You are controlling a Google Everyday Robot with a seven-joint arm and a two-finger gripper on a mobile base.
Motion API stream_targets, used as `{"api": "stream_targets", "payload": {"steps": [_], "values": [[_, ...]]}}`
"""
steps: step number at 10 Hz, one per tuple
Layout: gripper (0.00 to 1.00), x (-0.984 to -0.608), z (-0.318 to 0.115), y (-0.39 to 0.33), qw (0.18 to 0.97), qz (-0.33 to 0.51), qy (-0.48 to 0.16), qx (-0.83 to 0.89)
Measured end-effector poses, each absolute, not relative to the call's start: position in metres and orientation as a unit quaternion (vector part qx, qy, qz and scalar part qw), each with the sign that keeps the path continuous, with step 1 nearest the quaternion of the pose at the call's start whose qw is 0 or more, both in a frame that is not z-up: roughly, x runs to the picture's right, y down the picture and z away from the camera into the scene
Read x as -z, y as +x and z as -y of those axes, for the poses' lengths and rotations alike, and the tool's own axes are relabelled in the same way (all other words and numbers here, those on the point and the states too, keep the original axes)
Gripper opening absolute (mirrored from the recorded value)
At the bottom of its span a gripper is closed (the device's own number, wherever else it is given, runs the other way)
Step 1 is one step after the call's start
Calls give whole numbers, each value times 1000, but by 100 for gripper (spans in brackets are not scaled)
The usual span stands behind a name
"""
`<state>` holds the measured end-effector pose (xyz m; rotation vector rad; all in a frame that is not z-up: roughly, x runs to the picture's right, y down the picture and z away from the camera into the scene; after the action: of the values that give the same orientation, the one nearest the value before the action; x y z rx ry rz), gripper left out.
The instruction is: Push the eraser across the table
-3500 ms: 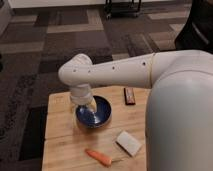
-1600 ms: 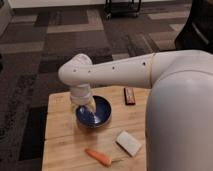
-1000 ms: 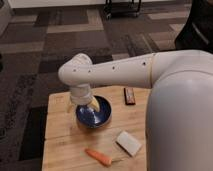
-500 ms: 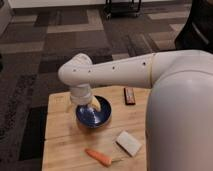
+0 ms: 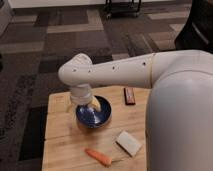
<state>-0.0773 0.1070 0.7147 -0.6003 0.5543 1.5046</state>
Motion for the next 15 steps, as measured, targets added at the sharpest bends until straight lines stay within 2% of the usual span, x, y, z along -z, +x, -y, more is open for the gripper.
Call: {"api": "stream_targets", "payload": {"steps": [2,4,6,13,15], "values": [[80,-723,-110,-56,639,-247,-268,-678],[80,-734,-107,-5,623,-247,-263,-695],[80,-734,-99,80,603,-259,-237,-716],[80,-733,-100,86,602,-261,-238,-716],[80,-748,-96,97,606,-254,-225,-720]]}}
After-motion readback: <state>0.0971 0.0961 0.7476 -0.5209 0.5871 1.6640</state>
